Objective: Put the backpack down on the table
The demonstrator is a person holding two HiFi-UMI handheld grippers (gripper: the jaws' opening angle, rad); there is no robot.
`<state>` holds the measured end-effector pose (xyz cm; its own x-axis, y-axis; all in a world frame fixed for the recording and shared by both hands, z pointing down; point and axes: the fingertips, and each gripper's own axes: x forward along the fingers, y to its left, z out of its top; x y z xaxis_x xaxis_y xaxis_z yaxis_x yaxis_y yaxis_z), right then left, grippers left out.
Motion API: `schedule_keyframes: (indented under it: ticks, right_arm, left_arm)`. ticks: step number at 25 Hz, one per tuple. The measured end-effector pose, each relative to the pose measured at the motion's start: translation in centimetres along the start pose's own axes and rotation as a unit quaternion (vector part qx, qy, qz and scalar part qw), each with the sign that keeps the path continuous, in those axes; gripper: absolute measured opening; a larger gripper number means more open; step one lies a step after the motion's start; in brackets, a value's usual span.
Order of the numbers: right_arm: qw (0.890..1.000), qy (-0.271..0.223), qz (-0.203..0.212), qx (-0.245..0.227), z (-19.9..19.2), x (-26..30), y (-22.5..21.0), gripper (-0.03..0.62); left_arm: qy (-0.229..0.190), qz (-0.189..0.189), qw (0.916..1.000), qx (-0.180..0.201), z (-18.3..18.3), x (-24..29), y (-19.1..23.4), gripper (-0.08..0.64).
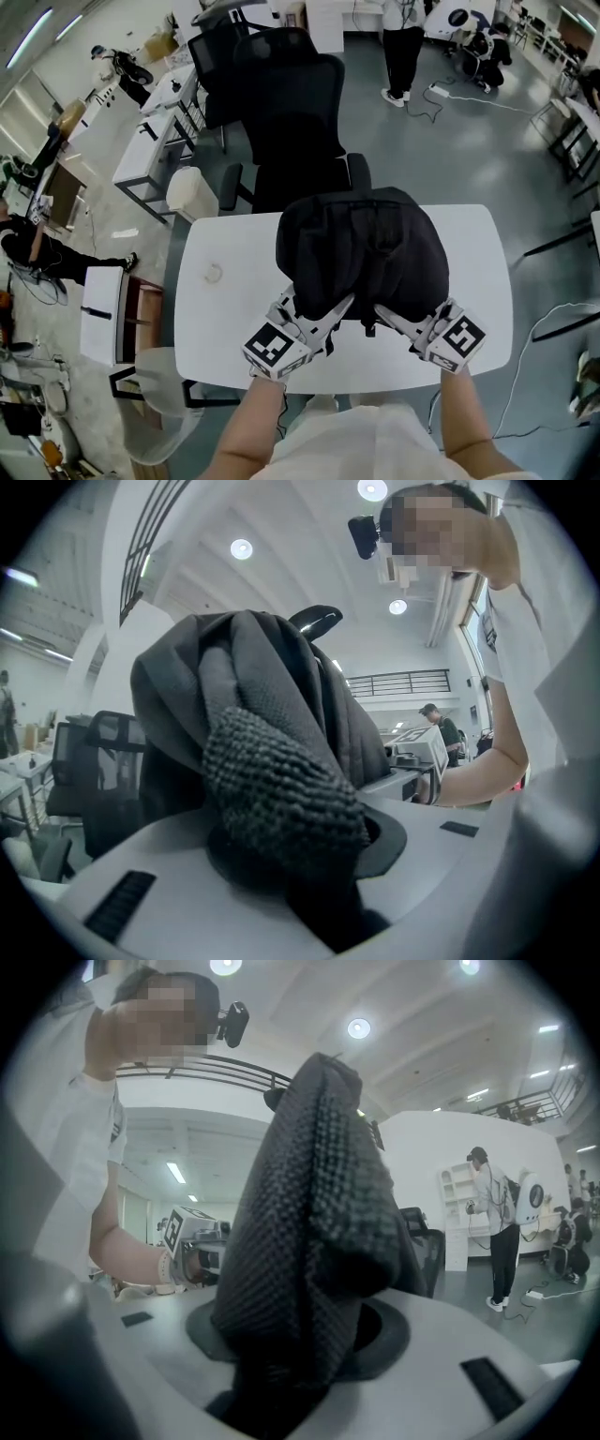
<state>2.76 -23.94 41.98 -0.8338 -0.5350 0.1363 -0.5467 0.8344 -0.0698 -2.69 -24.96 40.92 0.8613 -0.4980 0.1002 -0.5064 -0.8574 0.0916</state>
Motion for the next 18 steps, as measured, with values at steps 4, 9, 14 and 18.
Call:
schedule_keyframes:
  ticks: [4,9,14,18]
  right_arm:
    - [1.000,0.006,0.021,0.004,-1.6,2.0,-2.6,0.202]
    - [0.999,0.015,0.035,0.009,-4.9,4.6,-5.1,0.202]
    - [0.999,0.023,0.029,0.018,-7.2,7.0,-7.7,0.202]
    - [0.999,0.031,0.031,0.026,-8.9,8.6,-8.9,0.202]
  left_arm:
    - [0.001,0.019,0.9998,-0.007,-1.7,1.4,2.7,0.118]
    - [0.006,0.034,0.9991,-0.024,-5.1,2.7,5.8,0.117]
    - [0.016,0.046,0.9981,-0.038,-7.4,4.2,9.0,0.117]
    - [0.022,0.053,0.9972,-0.047,-9.1,4.7,11.0,0.117]
